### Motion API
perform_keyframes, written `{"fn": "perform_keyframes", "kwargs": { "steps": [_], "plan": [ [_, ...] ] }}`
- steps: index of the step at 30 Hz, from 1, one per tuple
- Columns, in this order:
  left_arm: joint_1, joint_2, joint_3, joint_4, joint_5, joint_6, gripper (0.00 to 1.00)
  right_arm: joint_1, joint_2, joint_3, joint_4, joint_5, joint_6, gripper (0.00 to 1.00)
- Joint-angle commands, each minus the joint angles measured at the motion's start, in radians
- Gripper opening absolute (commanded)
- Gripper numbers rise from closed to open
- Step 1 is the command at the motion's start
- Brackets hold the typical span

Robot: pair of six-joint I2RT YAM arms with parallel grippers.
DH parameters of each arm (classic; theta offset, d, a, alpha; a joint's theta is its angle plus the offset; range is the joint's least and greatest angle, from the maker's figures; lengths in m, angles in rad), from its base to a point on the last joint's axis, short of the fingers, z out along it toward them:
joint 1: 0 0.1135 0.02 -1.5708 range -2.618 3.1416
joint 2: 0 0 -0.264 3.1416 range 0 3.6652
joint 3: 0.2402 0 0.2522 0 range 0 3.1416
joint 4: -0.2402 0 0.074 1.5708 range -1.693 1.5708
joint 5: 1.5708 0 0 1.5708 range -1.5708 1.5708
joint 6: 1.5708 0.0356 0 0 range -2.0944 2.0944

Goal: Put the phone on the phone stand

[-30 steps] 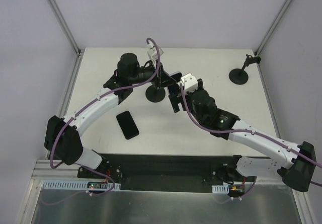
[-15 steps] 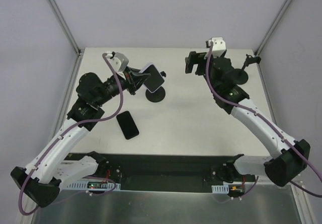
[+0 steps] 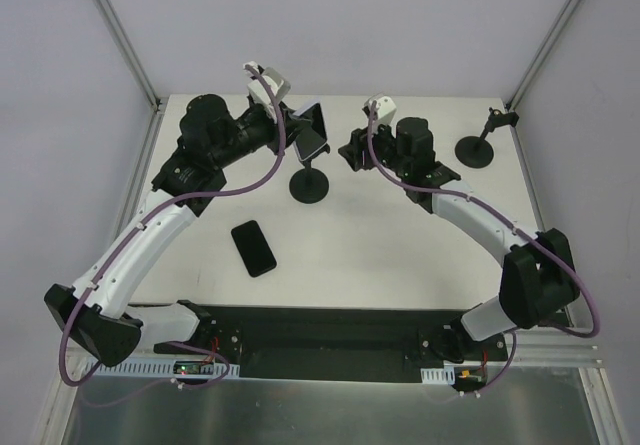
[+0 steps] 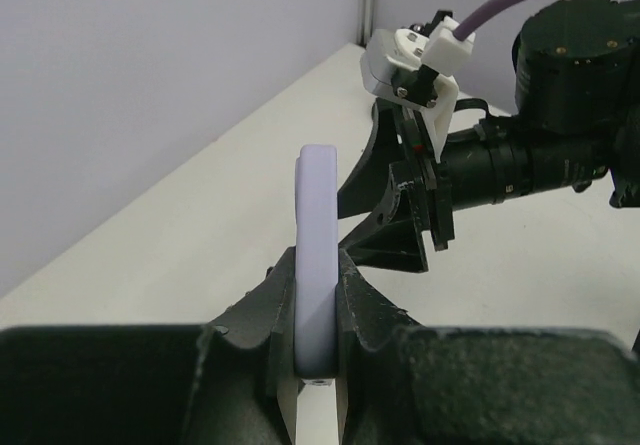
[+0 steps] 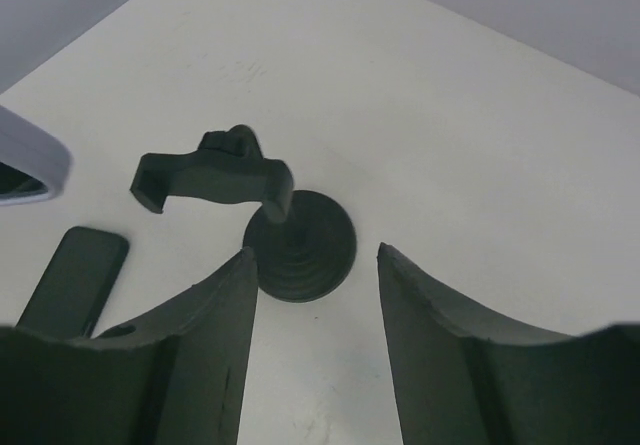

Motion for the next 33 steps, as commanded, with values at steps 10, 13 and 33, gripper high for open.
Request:
{"fn": "perform_keyframes", "kwargs": {
  "steps": [10,13,33],
  "plan": [
    [0.067,-0.061,-0.062,0.060,0.000,0.013,0.00,-0.003,0.188,0.181,0.021,-0.268,-0.013,0.29],
    [0.100,-0.053,-0.065,0.066,0.041,-0.016,0.00,-0.001,0.209,0.210,0.003,-0.283,-0.014,0.29],
    [0.144,0.028,-0.045,0.082,0.186,-0.042,0.00,0.028,0.237,0.225,-0.026,-0.225,-0.052,0.25]
  ]
}}
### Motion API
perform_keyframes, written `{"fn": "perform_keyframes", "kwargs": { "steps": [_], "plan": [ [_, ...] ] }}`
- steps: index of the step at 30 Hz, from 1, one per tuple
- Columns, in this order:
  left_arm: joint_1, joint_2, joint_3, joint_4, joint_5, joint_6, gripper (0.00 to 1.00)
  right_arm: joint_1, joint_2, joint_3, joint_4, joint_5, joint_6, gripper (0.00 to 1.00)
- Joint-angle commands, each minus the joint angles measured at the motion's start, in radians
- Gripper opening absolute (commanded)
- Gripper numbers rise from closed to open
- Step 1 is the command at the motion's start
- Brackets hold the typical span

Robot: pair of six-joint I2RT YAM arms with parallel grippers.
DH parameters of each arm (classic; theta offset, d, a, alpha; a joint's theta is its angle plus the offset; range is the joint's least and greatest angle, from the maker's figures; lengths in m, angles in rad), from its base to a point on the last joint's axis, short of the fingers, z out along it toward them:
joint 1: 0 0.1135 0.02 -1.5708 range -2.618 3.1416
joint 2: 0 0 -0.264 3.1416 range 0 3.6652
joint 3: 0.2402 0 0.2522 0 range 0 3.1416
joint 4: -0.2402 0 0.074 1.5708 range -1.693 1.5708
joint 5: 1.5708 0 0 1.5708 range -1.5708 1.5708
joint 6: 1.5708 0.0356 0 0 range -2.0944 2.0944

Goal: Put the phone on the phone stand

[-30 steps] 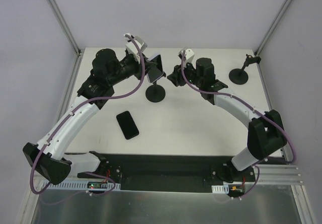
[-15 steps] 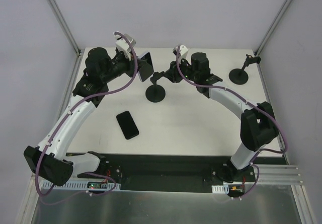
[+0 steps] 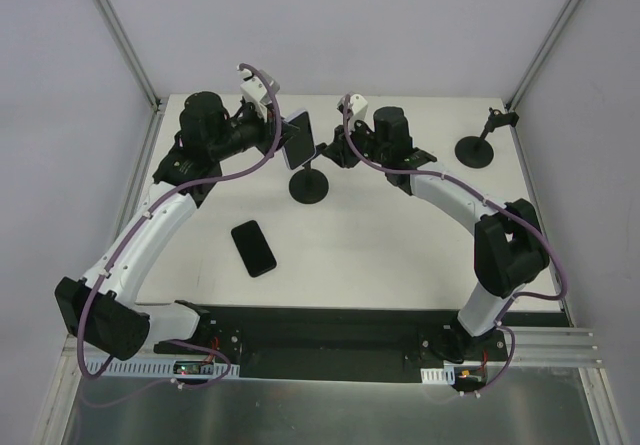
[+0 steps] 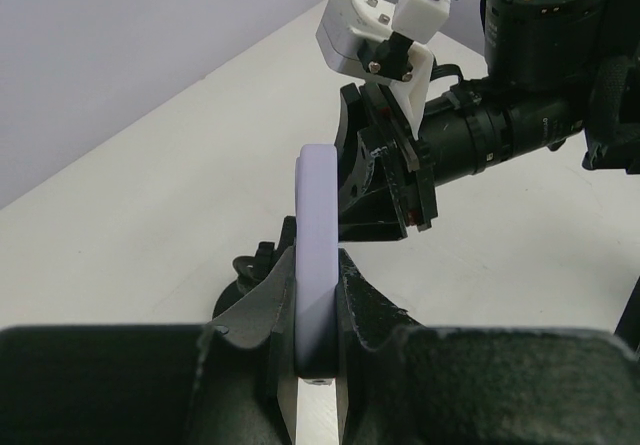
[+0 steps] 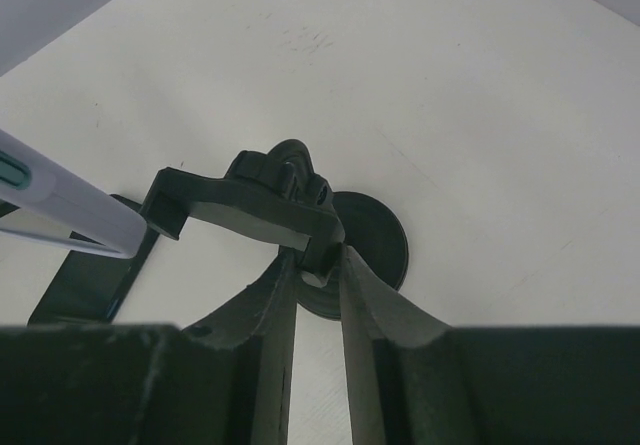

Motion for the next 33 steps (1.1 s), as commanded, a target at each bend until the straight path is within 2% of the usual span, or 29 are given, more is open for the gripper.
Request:
{"fn": "perform_keyframes", "kwargs": {
  "steps": [1,5,10,13,14,19,25,30,33],
  "plan": [
    [0.005,0.001,0.029,0.105,0.056,0.002,0.00,0.007,-0.007,0.039,0.030,0.015,-0.022,0.24],
    [0.008,0.004,0.019,0.105,0.052,0.026,0.00,0.007,-0.013,0.034,0.039,0.020,-0.023,0.22],
    [0.017,0.024,0.025,0.111,0.125,0.025,0.00,0.007,-0.012,0.033,0.045,0.032,-0.025,0.10],
    [0.025,0.080,0.044,0.143,0.318,0.026,0.00,0.007,-0.015,0.031,0.043,0.034,-0.027,0.01],
    [0.023,0.105,0.055,0.146,0.422,0.031,0.00,0.005,-0.016,0.031,0.045,0.030,-0.027,0.01],
    [0.018,0.257,0.114,0.171,0.643,0.062,0.00,0.005,-0.015,0.030,0.045,0.006,-0.033,0.01],
    [-0.026,0.366,0.095,0.234,0.714,0.230,0.00,0.001,-0.013,0.028,0.046,-0.037,-0.037,0.01],
    [-0.031,0.404,0.032,0.410,0.757,0.252,0.00,-0.011,-0.010,0.030,0.048,-0.100,-0.036,0.01],
    [-0.032,0.410,0.029,0.446,0.791,0.255,0.00,-0.019,-0.006,0.030,0.050,-0.134,-0.033,0.01]
  ]
}}
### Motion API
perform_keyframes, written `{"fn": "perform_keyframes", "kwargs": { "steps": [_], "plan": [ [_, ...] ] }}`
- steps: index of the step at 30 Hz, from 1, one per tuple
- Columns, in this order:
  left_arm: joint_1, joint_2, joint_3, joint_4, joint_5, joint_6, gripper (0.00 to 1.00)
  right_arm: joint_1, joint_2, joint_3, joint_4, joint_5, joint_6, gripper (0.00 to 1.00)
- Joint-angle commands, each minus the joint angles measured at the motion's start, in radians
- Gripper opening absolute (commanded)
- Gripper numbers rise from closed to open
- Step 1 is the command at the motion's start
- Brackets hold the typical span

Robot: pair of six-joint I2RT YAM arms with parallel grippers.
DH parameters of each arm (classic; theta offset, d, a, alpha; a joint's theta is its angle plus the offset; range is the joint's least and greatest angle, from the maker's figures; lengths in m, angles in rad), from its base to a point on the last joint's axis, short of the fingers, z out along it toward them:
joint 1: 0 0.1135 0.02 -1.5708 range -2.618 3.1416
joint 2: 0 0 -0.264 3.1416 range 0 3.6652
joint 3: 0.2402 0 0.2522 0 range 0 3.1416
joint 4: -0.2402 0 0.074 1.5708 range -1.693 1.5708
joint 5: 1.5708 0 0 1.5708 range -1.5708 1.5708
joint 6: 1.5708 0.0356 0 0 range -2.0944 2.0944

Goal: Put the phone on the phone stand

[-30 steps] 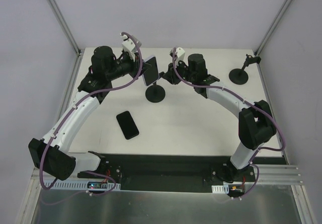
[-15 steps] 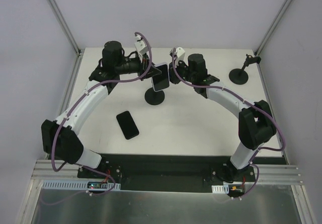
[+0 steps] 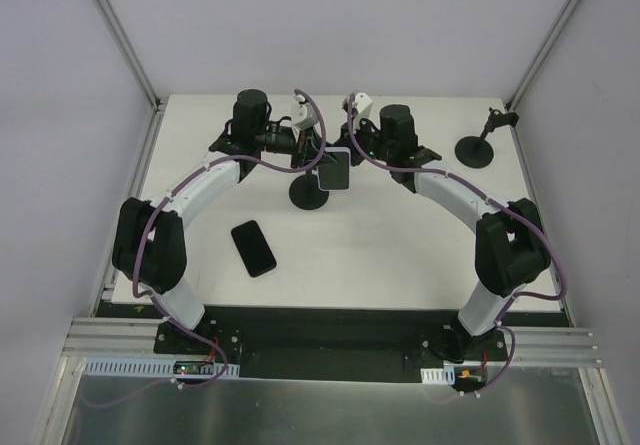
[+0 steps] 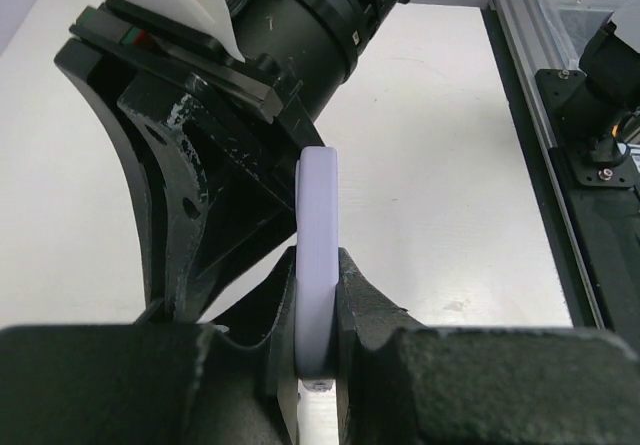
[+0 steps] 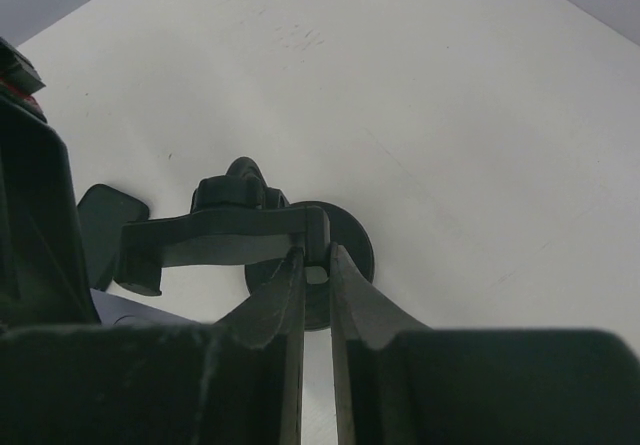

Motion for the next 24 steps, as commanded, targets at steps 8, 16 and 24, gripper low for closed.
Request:
{"fn": "perform_keyframes", "kwargs": {
  "steps": [8,16,24],
  "plan": [
    [-0.015,0.016,0.031,0.164,0.194,0.123,0.00,-0.031,0.005,0.047,0.043,-0.295,0.014,0.01],
    [-0.009,0.053,0.052,0.169,0.210,0.123,0.00,-0.034,0.027,0.075,0.011,-0.362,0.008,0.01],
    [0.018,-0.002,0.002,0.153,0.115,0.152,0.00,-0.037,0.016,0.047,0.025,-0.261,-0.006,0.01]
  ]
}}
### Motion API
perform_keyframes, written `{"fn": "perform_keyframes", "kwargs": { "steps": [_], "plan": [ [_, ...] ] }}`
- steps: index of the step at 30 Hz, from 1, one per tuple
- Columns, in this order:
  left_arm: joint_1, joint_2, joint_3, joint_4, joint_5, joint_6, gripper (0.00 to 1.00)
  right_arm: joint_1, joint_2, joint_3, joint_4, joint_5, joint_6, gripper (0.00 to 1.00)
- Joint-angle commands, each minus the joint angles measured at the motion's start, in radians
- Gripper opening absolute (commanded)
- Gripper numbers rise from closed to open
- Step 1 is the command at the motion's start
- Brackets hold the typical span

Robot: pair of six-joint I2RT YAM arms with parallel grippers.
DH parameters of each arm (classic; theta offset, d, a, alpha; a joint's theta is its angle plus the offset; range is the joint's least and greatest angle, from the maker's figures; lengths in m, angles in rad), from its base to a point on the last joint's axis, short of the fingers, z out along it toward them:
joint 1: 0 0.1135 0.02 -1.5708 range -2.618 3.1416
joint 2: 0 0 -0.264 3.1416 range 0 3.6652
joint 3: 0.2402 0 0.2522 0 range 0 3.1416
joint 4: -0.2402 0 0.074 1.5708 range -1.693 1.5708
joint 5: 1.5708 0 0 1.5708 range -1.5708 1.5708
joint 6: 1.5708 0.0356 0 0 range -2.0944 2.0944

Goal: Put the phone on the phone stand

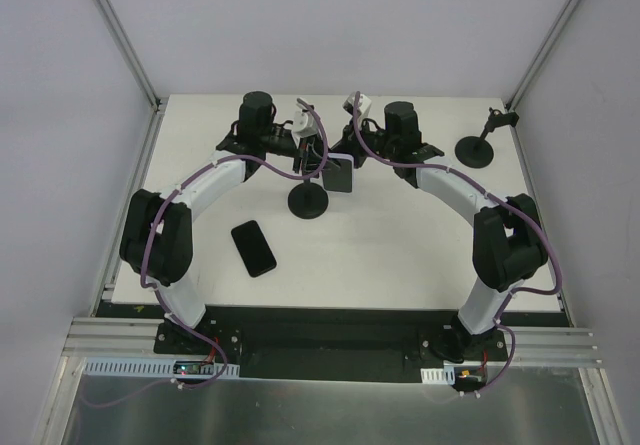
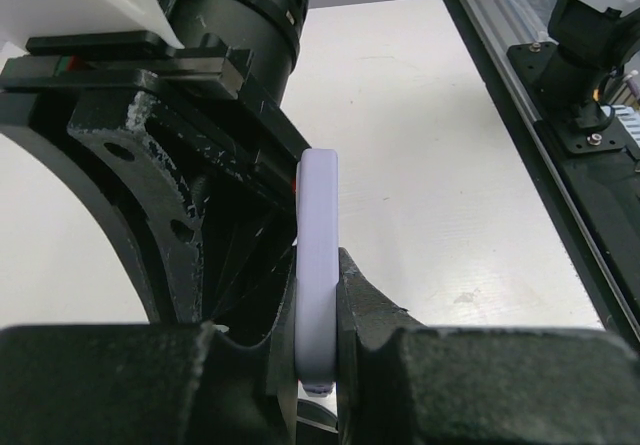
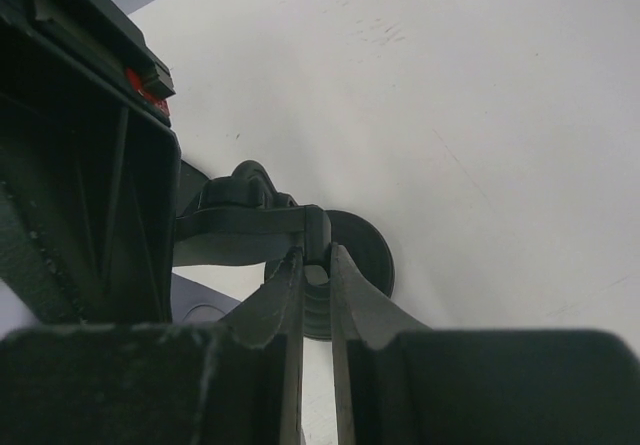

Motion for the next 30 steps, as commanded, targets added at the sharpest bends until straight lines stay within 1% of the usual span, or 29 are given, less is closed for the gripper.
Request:
{"fn": "perform_keyframes", "kwargs": {
  "steps": [1,2,6,10,12,14,16,17,18,20,22,23,24,26,27,28,30],
  "plan": [
    [0.015,-0.075,-0.015,0.070,-0.042,0.071,0.00,0.009,-0.018,0.022,0.045,0.005,0.005,0.01],
    [0.015,-0.098,-0.023,0.068,-0.094,0.076,0.00,0.008,-0.021,0.014,0.050,0.020,0.008,0.01],
    [0.016,-0.164,-0.079,0.073,-0.213,0.099,0.00,0.006,-0.038,-0.021,0.102,0.102,0.025,0.01],
    [0.016,-0.239,-0.168,0.177,-0.306,0.055,0.00,0.006,-0.050,-0.049,0.149,0.142,0.051,0.01],
    [0.016,-0.276,-0.191,0.206,-0.344,0.036,0.00,0.006,-0.056,-0.075,0.191,0.187,0.077,0.01],
    [0.018,-0.296,-0.208,0.222,-0.411,0.007,0.00,0.011,-0.068,-0.095,0.221,0.226,0.100,0.01],
    [0.015,-0.307,-0.214,0.222,-0.483,-0.025,0.00,0.020,-0.091,-0.151,0.301,0.330,0.142,0.01],
    [0.015,-0.313,-0.218,0.231,-0.499,-0.028,0.00,0.032,-0.099,-0.170,0.333,0.364,0.154,0.00],
    [0.015,-0.318,-0.225,0.245,-0.519,-0.038,0.00,0.038,-0.105,-0.185,0.381,0.429,0.175,0.01],
    [0.015,-0.318,-0.234,0.266,-0.550,-0.071,0.00,0.061,-0.121,-0.221,0.419,0.477,0.182,0.00],
    [0.015,-0.310,-0.233,0.303,-0.542,-0.114,0.00,0.075,-0.127,-0.231,0.433,0.540,0.185,0.00],
    [0.016,-0.306,-0.236,0.329,-0.481,-0.137,0.00,0.078,-0.124,-0.230,0.442,0.537,0.191,0.00],
    [0.016,-0.298,-0.236,0.367,-0.429,-0.157,0.00,0.075,-0.119,-0.221,0.440,0.477,0.196,0.00],
    [0.015,-0.255,-0.190,0.368,-0.242,-0.206,0.00,0.057,-0.081,-0.147,0.401,0.360,0.191,0.00],
    [0.013,-0.243,-0.169,0.369,-0.097,-0.225,0.00,0.051,-0.064,-0.117,0.334,0.235,0.186,0.00],
    [0.012,-0.232,-0.152,0.412,-0.068,-0.273,0.00,0.048,-0.041,-0.092,0.308,0.208,0.170,0.01],
    [0.012,-0.221,-0.153,0.446,-0.036,-0.294,0.00,0.045,-0.035,-0.073,0.271,0.151,0.145,0.00]
  ]
}}
